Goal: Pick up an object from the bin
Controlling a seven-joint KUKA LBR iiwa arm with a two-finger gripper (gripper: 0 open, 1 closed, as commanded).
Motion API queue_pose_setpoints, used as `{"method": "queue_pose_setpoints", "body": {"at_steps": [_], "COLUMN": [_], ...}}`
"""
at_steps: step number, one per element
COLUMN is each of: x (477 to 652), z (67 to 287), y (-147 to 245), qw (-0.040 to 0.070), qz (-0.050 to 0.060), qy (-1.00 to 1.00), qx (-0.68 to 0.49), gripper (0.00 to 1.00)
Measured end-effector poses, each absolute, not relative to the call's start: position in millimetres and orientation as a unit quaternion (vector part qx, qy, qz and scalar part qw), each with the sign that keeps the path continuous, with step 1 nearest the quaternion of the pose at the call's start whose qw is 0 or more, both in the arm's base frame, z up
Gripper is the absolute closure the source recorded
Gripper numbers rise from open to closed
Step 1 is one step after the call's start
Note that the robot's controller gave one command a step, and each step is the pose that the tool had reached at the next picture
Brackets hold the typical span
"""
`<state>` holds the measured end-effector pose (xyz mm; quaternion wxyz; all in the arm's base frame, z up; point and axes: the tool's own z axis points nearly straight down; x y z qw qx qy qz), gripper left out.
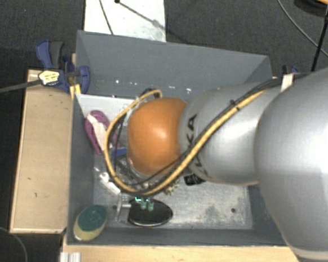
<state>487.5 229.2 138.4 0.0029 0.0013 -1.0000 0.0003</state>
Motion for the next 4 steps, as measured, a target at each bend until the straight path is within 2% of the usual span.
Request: {"method": "queue_pose_setpoints", "body": {"at_steps": [1, 2, 3, 4], "x": [494.2, 485.4, 483.4, 489.9], "z": [87, 76, 75, 192], "y": [172, 91, 95, 86], "qw": [0.001, -0.003, -0.001, -0.005], "qz": [0.001, 0.001, -0.001, 0.0], "qy": [-0.99, -0.982, -0.982, -0.983], "qx": [0.141, 0.189, 0.189, 0.183], "gripper": [0.0, 0.0, 1.0, 1.0]}}
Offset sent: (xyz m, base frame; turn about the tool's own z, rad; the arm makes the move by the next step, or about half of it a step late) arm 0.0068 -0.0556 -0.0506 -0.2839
